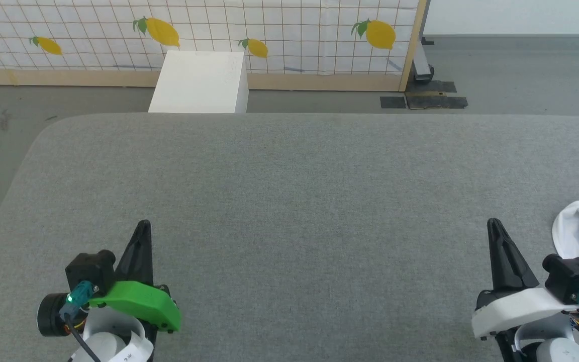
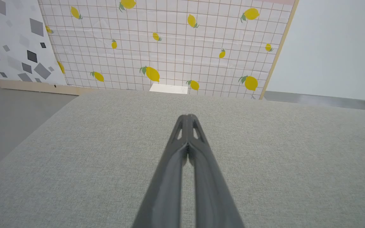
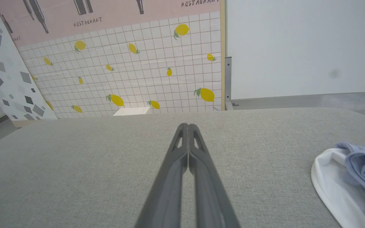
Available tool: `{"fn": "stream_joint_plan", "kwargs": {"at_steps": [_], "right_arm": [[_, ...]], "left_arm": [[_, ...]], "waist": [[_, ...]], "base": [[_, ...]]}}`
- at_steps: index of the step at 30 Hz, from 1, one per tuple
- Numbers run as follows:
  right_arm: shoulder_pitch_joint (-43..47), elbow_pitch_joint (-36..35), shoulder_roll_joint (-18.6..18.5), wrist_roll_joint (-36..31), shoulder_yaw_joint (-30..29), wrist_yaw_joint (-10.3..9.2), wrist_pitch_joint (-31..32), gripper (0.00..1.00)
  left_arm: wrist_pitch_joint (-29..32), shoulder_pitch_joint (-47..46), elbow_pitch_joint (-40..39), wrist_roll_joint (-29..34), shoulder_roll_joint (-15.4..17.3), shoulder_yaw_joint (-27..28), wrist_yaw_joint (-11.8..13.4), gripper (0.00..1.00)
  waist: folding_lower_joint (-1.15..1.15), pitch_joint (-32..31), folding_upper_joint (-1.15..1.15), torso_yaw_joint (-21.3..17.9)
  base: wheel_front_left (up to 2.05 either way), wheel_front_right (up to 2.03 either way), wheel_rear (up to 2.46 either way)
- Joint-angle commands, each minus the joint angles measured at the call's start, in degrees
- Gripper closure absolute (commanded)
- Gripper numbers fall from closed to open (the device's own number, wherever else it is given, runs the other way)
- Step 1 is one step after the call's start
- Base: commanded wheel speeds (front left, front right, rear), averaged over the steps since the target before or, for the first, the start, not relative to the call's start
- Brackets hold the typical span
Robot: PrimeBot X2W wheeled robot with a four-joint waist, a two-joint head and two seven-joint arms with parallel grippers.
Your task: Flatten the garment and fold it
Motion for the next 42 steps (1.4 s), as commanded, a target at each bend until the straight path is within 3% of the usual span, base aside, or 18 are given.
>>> {"fn": "stream_joint_plan", "kwargs": {"at_steps": [1,42], "right_arm": [[0.3,-0.5,0.0,-0.8,0.2,-0.02,0.4,1.0],[0.8,-3.9,0.0,-4.5,2.0,-0.05,4.5,1.0]], "left_arm": [[0.4,0.8,-0.4,0.9,-0.6,0.5,-0.4,1.0],[4.8,2.9,-4.1,10.7,-6.0,5.7,-2.4,1.0]], "waist": [[0.0,0.0,0.0,0.0],[0.0,-0.5,0.0,-0.2]], "base": [[0.0,0.0,0.0],[0.0,0.0,0.0]]}}
